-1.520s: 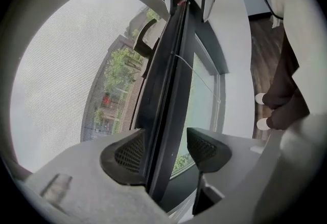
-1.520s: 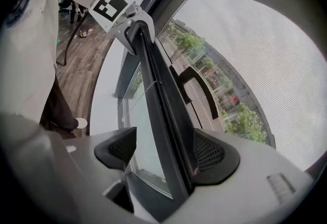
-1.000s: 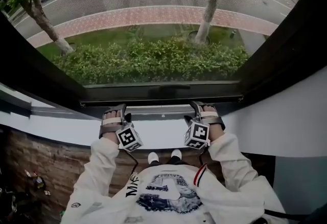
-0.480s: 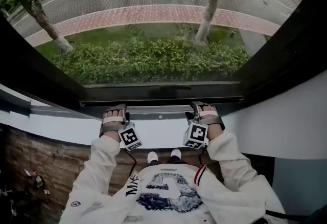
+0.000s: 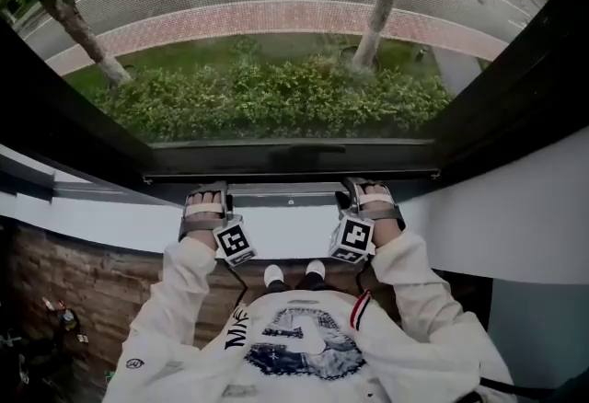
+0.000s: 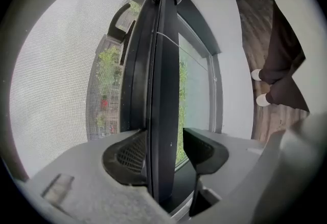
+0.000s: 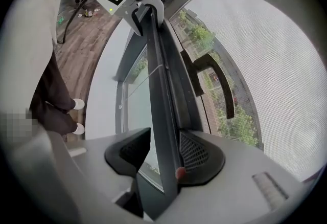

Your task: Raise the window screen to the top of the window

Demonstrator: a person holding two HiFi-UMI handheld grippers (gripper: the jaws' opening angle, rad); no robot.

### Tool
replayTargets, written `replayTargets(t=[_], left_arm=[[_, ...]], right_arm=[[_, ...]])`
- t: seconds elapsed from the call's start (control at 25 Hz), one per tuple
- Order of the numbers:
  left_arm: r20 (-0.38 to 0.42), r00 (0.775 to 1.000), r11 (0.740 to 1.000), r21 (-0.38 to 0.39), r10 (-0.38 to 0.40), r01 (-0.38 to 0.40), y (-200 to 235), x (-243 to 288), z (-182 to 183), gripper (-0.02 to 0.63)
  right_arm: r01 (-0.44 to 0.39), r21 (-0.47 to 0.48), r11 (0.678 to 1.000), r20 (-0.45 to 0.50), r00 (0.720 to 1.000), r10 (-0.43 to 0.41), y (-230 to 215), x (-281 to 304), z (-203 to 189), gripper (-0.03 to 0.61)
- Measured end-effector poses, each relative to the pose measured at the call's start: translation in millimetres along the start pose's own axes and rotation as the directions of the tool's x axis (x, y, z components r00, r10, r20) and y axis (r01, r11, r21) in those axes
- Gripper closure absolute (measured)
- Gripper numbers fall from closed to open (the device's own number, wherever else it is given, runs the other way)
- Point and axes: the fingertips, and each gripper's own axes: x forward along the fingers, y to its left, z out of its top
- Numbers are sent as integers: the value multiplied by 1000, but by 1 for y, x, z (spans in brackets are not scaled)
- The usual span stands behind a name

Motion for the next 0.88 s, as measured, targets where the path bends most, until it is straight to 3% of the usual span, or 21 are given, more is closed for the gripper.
replayTargets(t=[0.28,0.88], left_arm=[[21,1000,1000,-13,3,-3,2,-3,1,400],[28,998,998,-48,50,-48,37,-25,-1,408]], right_arm=[[14,-34,999,-37,999,-15,-1,0,-6,410],[93,-18,996,-11,996,-93,-38,-25,3,426]])
